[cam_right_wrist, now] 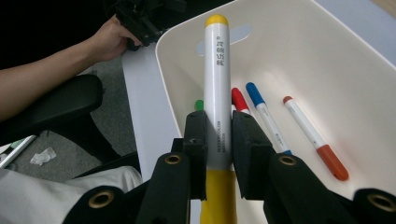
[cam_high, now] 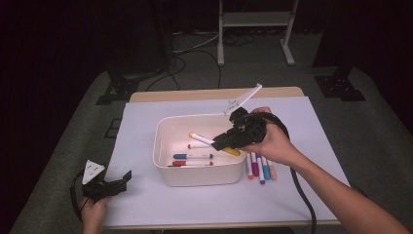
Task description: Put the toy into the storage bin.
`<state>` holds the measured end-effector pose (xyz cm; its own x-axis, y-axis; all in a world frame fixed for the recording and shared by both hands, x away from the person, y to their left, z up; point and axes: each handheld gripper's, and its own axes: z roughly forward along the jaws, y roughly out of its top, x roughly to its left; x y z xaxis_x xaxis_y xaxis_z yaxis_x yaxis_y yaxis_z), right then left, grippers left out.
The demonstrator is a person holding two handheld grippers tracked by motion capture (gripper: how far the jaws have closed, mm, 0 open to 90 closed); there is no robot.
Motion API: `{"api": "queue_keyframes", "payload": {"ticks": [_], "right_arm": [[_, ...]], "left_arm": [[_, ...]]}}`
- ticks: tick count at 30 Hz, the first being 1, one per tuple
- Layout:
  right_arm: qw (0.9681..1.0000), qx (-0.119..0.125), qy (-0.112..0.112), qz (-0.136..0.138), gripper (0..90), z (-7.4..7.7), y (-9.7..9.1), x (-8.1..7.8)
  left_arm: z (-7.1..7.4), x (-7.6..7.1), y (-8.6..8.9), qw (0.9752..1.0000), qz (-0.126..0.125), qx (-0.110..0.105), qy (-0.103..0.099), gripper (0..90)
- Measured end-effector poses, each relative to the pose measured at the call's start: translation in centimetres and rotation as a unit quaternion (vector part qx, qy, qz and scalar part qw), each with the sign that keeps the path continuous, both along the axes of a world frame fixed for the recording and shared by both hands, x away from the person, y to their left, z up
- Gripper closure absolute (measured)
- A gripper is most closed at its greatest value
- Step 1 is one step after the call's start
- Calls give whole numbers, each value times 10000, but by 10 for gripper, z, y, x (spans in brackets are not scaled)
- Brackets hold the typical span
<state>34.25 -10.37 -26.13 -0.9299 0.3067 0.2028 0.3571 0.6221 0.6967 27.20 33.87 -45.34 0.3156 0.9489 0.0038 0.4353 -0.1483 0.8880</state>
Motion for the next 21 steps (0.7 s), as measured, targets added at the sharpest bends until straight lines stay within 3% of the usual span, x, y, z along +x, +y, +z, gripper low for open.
{"api": "queue_keyframes", "payload": {"ticks": [21], "right_arm": [[9987,-311,5,414,758,-39,51,21]], "left_arm": [[0,1,1,10000,-7,-27,6,0]]}}
